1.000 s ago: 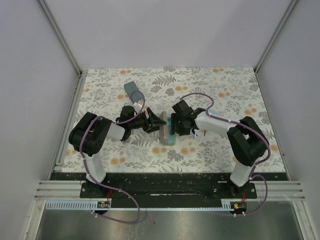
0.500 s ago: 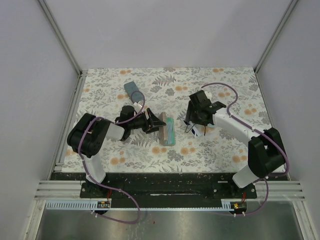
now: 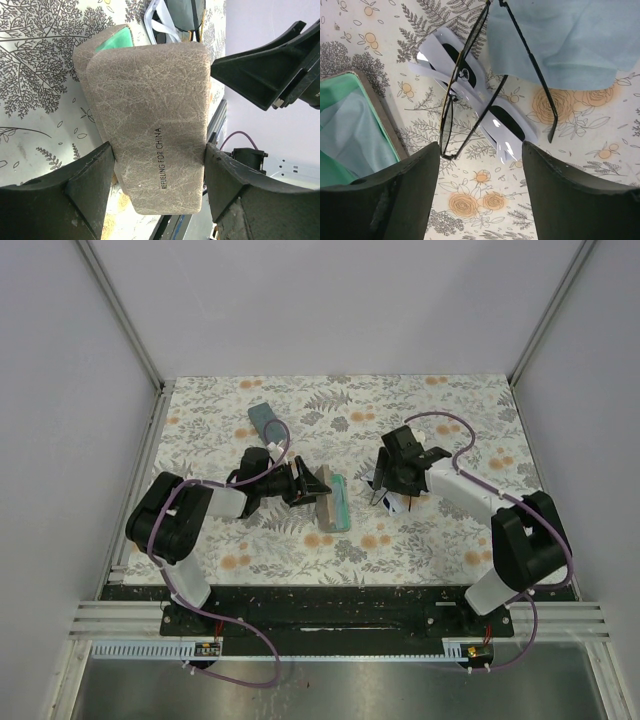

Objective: Organize the sunglasses

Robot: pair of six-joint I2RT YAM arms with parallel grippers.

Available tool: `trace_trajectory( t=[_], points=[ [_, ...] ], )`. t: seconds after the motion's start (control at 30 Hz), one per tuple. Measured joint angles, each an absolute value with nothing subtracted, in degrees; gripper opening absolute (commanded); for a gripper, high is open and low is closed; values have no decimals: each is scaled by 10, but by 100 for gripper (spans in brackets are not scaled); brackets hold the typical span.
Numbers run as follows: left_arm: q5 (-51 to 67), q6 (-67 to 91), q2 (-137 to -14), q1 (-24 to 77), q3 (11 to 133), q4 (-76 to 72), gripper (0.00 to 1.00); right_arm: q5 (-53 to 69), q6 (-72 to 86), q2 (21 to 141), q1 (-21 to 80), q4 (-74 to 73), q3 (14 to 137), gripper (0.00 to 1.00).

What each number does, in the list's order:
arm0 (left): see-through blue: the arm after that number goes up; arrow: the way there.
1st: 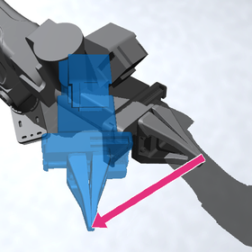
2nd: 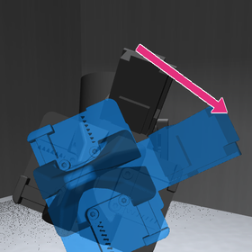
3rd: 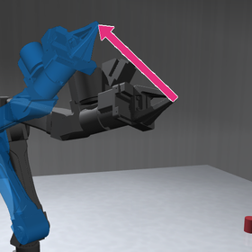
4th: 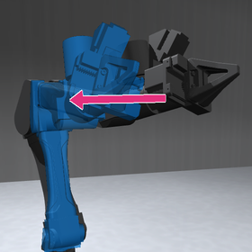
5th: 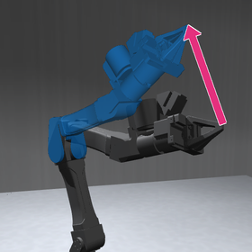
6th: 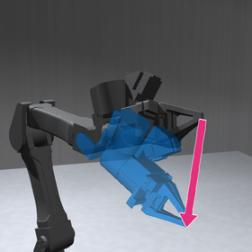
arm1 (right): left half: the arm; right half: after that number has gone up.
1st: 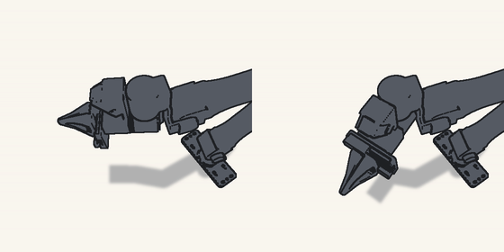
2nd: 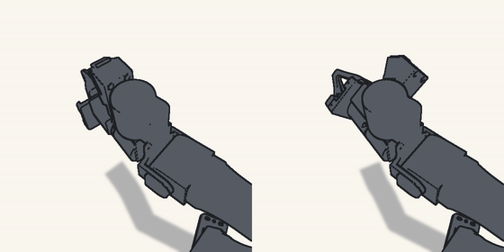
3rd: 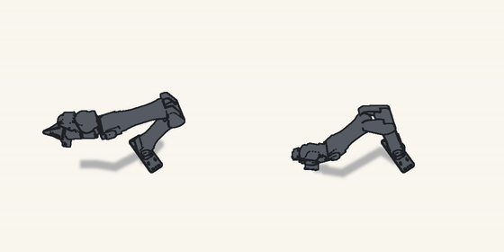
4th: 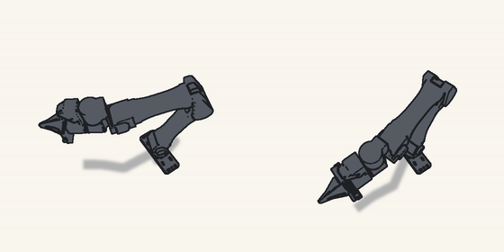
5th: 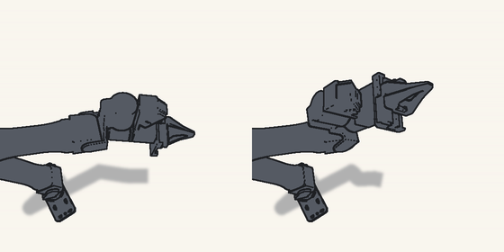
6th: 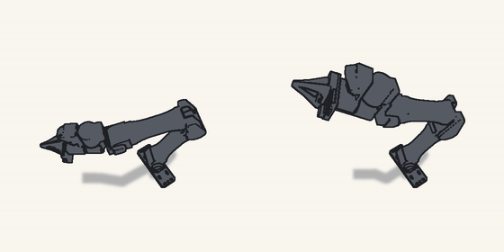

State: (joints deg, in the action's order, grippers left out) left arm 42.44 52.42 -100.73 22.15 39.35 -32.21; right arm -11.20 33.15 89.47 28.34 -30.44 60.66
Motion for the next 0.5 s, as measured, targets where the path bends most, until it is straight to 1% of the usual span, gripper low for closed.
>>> trace_trajectory(
  t=[0.1, 0.13, 0.2, 0.27, 0.37, 0.5],
  points=[
    [425, 523, -1006, 222, 394, -317, 42, -110, 340, 915, 283, -295, 619, 75],
    [425, 523, -1006, 222, 394, -316, 42, -110, 344, 922, 283, -293, 626, 77],
    [425, 523, -1006, 222, 394, -314, 42, -110, 355, 936, 283, -288, 640, 87],
    [425, 523, -1005, 222, 394, -313, 42, -110, 370, 950, 281, -281, 652, 89],
    [425, 523, -1005, 222, 394, -313, 42, -110, 397, 964, 275, -275, 656, 88],
    [425, 523, -1005, 222, 394, -313, 42, -110, 427, 981, 264, -265, 656, 79]
  ],
)
